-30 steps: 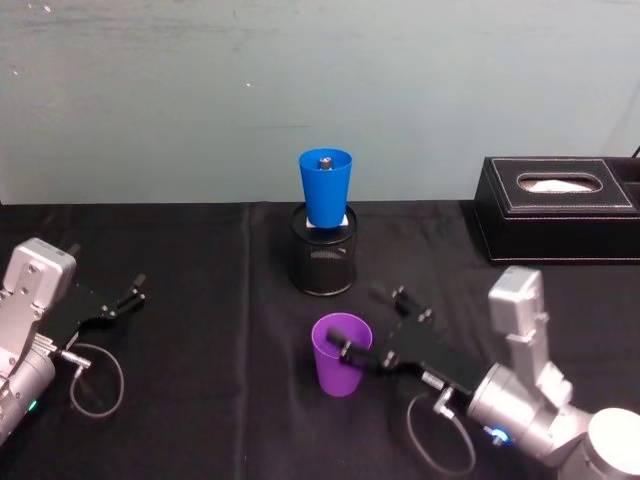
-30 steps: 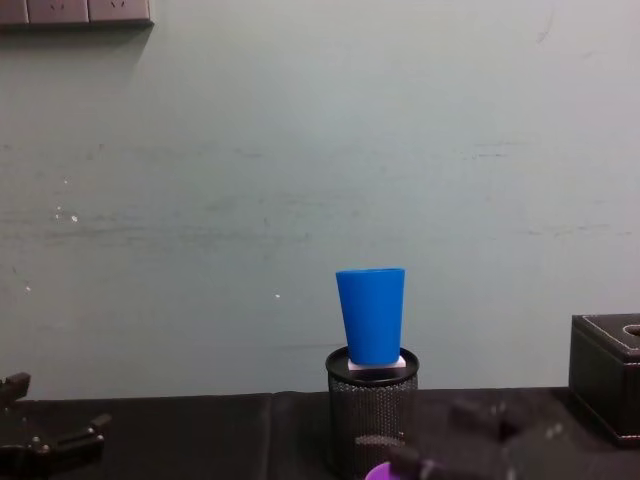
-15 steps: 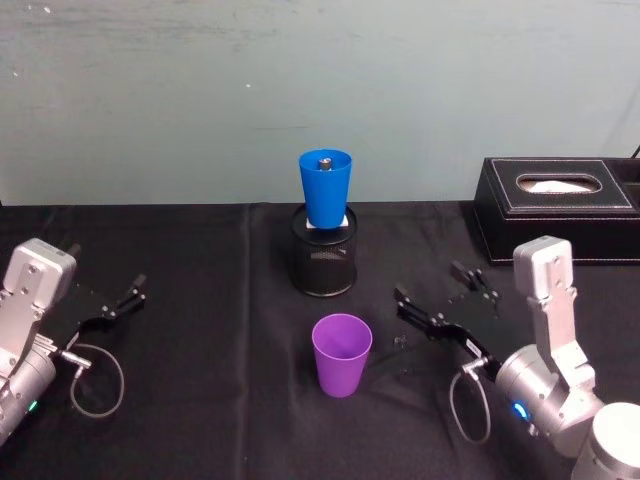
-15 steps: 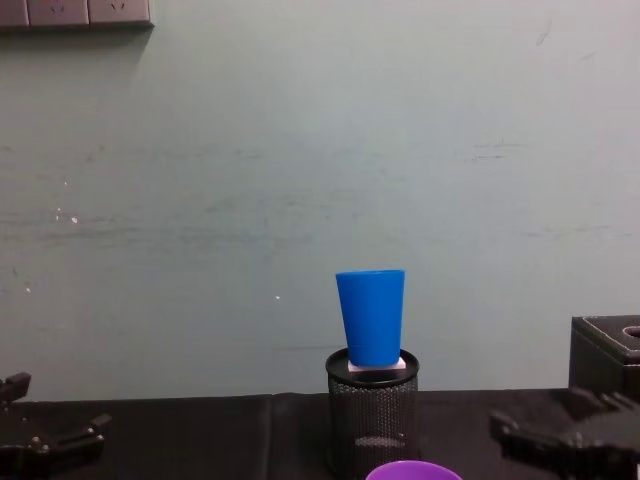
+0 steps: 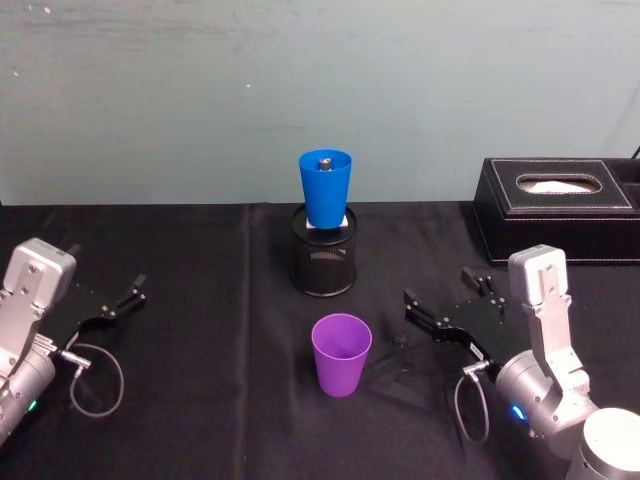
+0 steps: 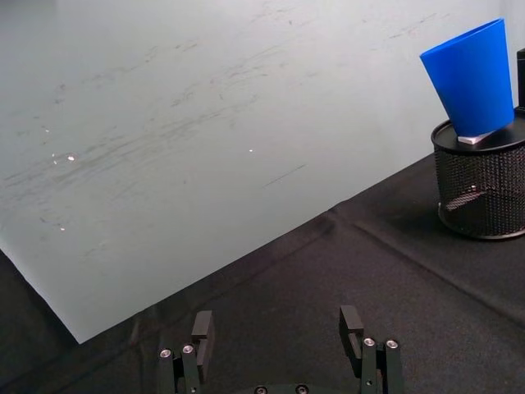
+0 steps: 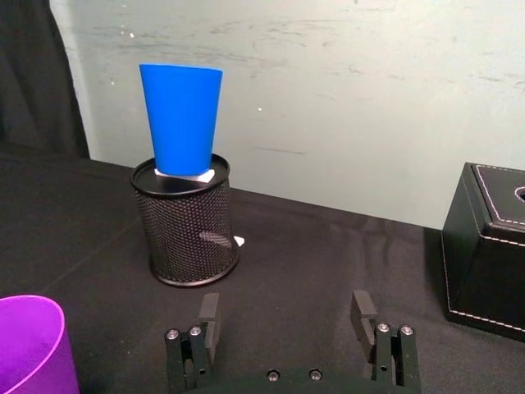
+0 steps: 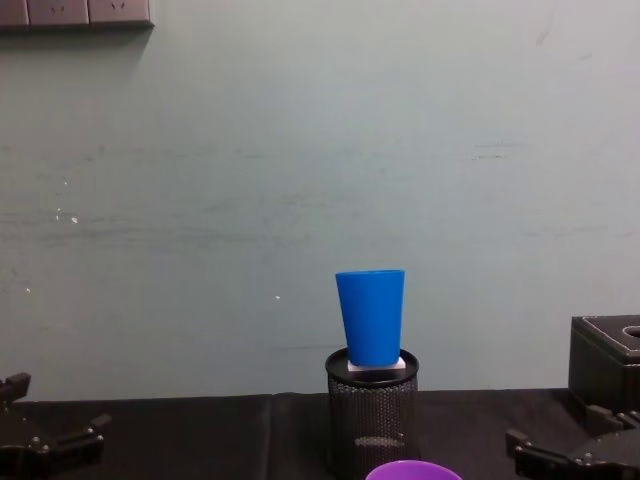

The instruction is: Pick up one cup with a gripper and tap it against the other cup.

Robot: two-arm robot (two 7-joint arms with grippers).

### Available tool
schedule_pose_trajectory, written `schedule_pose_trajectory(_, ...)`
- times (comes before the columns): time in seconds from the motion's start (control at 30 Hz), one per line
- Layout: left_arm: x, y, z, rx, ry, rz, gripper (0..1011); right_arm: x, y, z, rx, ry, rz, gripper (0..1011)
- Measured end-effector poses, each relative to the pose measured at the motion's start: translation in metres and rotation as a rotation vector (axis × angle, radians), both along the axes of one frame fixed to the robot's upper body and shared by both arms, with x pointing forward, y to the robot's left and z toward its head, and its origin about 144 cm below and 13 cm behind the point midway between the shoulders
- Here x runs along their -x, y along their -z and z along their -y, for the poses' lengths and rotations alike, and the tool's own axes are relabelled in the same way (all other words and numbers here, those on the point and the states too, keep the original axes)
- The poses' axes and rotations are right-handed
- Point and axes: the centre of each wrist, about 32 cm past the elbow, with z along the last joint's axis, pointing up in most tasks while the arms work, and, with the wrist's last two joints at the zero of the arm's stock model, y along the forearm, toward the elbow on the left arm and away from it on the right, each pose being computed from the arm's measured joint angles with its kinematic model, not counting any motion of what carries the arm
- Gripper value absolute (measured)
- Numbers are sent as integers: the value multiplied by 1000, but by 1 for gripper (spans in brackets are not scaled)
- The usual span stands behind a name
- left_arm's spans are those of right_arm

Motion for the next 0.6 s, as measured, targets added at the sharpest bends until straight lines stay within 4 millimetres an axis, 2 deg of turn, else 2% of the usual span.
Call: schedule_pose_trajectory(0.6, 0, 0, 0, 0, 0, 0, 1000, 1, -2, 0, -4, -10, -6, 1002)
